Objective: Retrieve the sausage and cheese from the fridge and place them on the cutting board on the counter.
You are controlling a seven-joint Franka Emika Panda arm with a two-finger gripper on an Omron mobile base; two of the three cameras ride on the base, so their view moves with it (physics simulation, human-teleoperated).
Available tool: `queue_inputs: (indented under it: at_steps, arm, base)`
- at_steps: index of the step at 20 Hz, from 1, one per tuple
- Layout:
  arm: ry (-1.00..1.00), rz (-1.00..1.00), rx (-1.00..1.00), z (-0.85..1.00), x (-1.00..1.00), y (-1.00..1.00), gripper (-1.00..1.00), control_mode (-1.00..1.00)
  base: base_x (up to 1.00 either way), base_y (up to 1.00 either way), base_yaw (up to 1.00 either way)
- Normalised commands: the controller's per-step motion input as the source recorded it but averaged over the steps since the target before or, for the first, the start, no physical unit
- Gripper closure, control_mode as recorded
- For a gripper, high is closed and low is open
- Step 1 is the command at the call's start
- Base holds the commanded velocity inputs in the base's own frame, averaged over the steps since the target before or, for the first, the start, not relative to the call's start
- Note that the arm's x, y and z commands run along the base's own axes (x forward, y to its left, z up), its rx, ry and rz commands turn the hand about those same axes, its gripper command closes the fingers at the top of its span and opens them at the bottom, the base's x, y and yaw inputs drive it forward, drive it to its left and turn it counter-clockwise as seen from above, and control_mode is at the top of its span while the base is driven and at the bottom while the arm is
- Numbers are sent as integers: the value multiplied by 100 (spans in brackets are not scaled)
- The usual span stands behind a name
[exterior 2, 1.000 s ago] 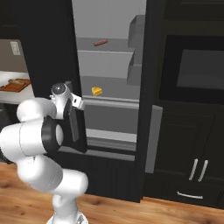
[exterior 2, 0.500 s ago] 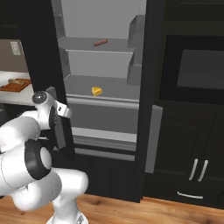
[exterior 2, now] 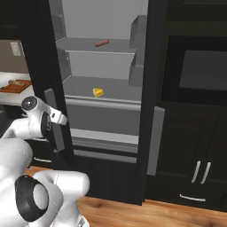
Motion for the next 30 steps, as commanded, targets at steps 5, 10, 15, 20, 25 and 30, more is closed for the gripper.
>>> queue_inputs:
  at_steps: [5,10,15,20,25,30]
  arm:
    - [4,-2,7,10,-50,-43,-100,-100]
    - [21,-8,4,5,-3,-70,-100,-100]
    - [21,-15,8,17,18,-56,-100,-100]
    - [17,-21,7,18,36,-33,-100,-100]
    - [13,-15,14,18,54,-5,-100,-100]
    - [17,-3,22,13,49,-2,-100,-100]
  base:
    - [0,0,0]
    - [0,0,0]
    - [0,0,0]
    - [0,0,0]
    - [0,0,0]
    - [0,0,0]
